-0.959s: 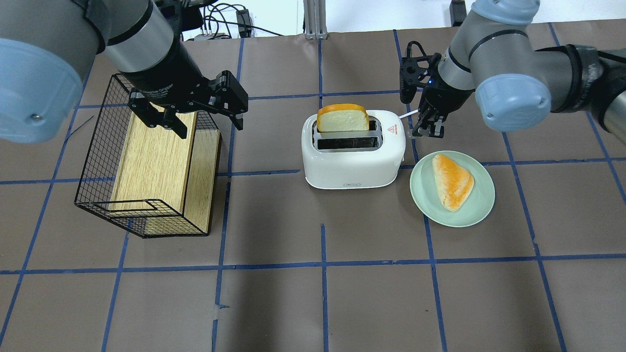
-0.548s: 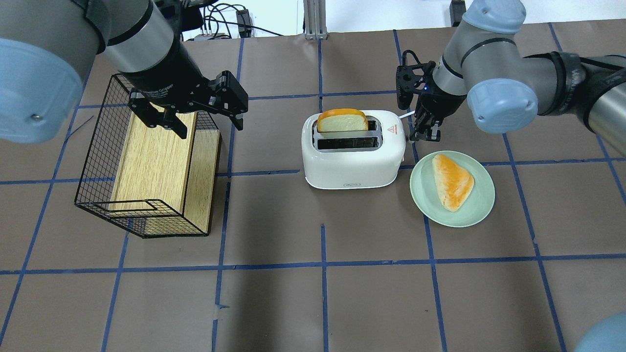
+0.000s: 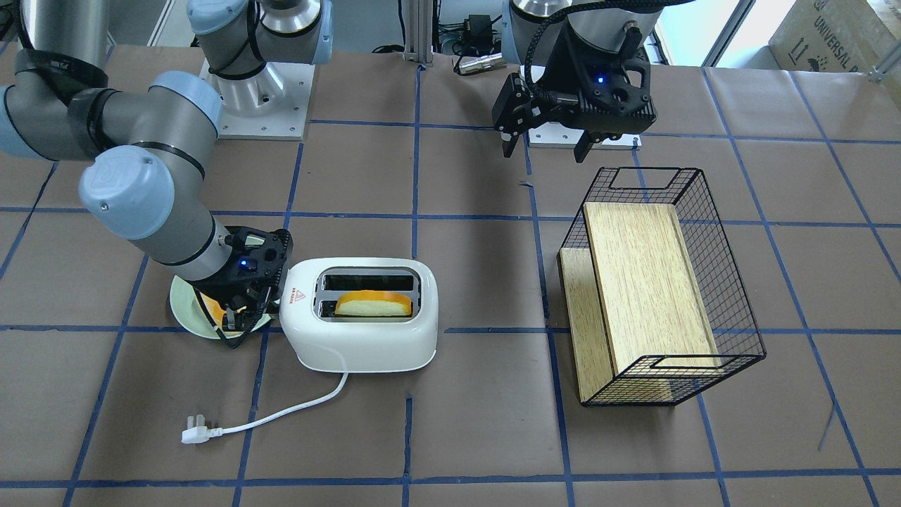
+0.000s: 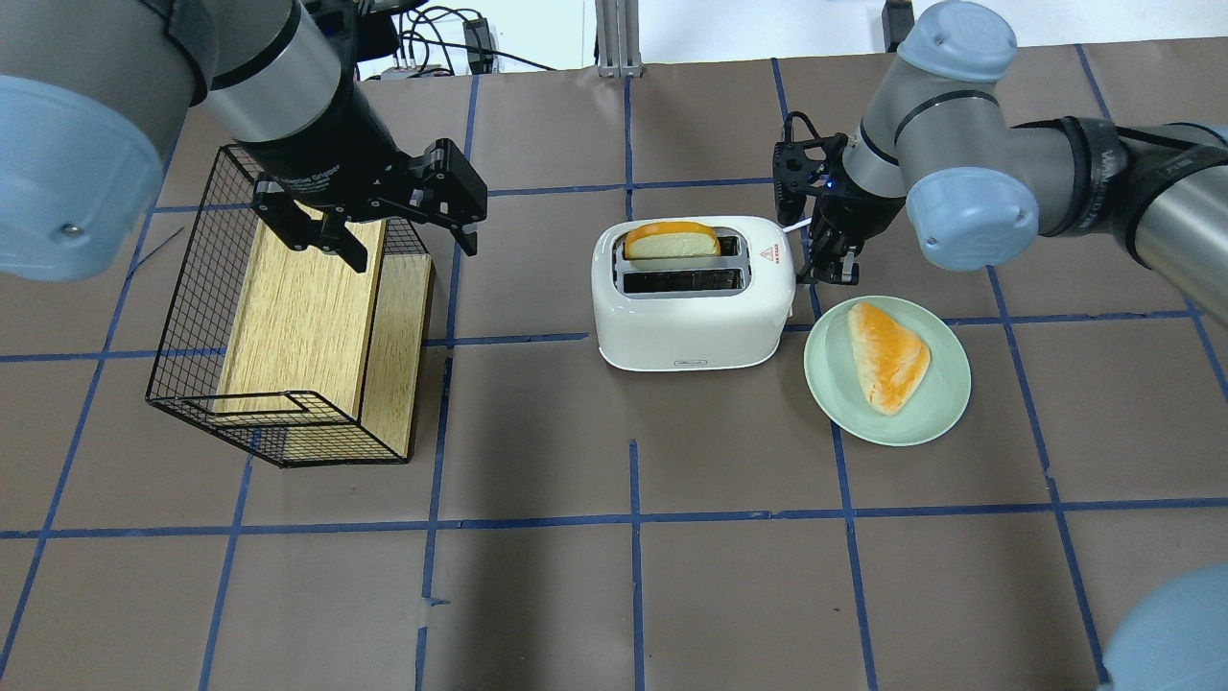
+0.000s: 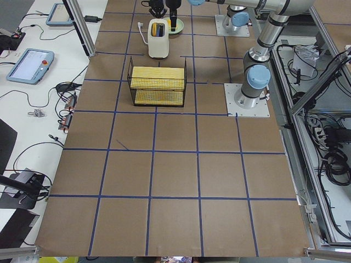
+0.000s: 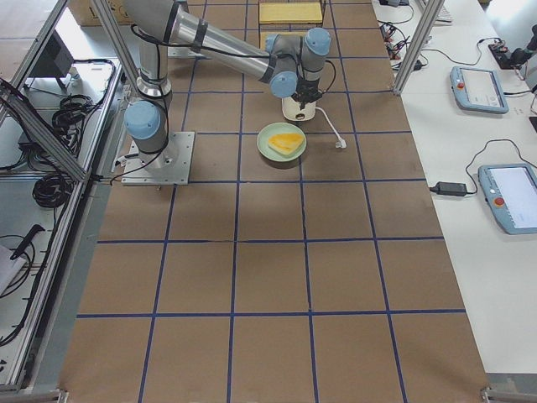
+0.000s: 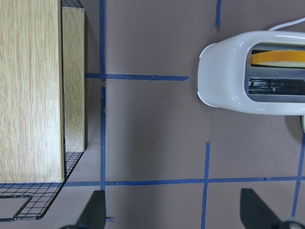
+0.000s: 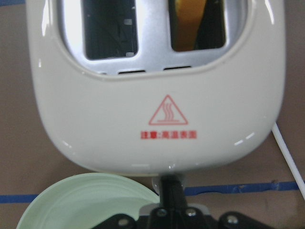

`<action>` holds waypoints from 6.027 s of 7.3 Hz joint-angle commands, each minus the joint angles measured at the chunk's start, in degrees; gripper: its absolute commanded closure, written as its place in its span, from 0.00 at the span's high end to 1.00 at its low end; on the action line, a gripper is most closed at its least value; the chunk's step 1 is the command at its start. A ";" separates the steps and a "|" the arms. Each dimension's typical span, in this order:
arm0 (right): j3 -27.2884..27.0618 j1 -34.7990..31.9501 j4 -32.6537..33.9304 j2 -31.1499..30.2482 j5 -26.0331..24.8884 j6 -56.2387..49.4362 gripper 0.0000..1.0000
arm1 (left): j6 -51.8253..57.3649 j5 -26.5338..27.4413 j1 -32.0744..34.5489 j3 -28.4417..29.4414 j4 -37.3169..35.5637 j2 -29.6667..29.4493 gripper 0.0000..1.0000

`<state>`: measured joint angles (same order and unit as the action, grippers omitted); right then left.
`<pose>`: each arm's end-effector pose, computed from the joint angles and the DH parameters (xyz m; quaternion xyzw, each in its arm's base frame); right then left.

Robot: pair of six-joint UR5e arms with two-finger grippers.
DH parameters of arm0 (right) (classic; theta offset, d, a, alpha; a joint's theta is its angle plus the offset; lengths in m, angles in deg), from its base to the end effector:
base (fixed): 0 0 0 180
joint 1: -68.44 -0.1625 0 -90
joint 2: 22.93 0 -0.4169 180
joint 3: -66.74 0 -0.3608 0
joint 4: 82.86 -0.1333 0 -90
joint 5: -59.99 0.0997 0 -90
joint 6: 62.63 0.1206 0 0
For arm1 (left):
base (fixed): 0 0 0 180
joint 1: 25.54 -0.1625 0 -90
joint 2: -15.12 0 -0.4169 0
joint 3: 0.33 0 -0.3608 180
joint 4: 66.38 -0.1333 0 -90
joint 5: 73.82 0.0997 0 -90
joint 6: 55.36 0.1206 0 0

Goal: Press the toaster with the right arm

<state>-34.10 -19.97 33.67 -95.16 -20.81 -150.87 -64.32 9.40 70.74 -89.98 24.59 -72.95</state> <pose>0.1376 -0.5433 0.2642 -0.6828 0.7260 -0.0438 0.0696 -0.1958 -0.4301 0.4761 0.0227 -0.9979 0.0035 0.0601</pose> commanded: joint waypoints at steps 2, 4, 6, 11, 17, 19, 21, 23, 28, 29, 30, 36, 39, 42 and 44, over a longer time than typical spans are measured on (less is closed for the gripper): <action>-0.05 0.00 1.25 1.47 -0.24 -0.27 0.10 | 0.00 -0.08 0.05 0.00 0.00 0.00 1.00; -0.05 0.00 1.25 1.48 -0.24 -0.36 0.10 | 0.00 0.00 0.05 0.00 0.00 0.00 1.00; 0.38 0.00 1.16 1.39 -0.42 -0.09 0.10 | 0.00 0.00 -0.04 0.00 0.00 0.00 1.00; 6.80 0.09 -15.95 -10.72 -0.24 24.06 0.72 | 0.00 0.00 0.05 0.00 0.00 0.00 1.00; 6.97 0.09 -29.16 -22.61 -1.38 64.38 1.00 | 0.00 -0.08 0.05 0.00 0.00 0.00 1.00; 8.55 0.61 -28.81 -20.51 -4.10 67.83 1.00 | 0.00 0.00 -0.04 0.00 0.00 0.00 1.00; 11.98 0.53 -29.51 -18.14 -6.57 68.46 1.00 | 0.00 0.00 0.05 0.00 0.00 0.00 1.00; 11.46 0.53 -29.78 -18.39 -6.66 68.46 1.00 | 0.00 0.00 0.05 0.00 0.00 0.00 1.00; 11.29 0.44 -30.56 -18.48 -7.80 68.46 1.00 | 0.00 0.00 0.05 0.00 0.00 0.00 1.00; 11.29 0.44 -30.75 -18.47 -7.80 68.46 1.00 | 0.00 0.00 0.05 0.00 0.00 0.00 1.00; 11.29 0.44 -30.92 -18.56 -7.45 68.46 1.00 | 0.00 0.00 -0.04 0.00 0.00 0.00 1.00; 11.46 0.26 -32.24 -19.00 -6.48 70.04 1.00 | 0.00 0.00 0.05 0.00 0.00 0.00 1.00; 11.38 0.26 -32.33 -19.27 -4.72 70.13 1.00 | 0.00 0.00 -0.04 0.00 0.00 0.00 1.00; 11.20 0.26 -32.50 -19.62 -4.72 70.13 1.00 | 0.00 0.00 0.05 0.00 0.00 0.00 1.00; 11.11 0.26 -32.50 -19.62 -4.72 70.13 1.00 | 0.00 -0.08 0.05 0.00 0.00 0.00 1.00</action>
<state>-22.94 -19.71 1.21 -114.74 -25.54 -80.74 -64.32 9.39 70.76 -89.98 24.59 -72.95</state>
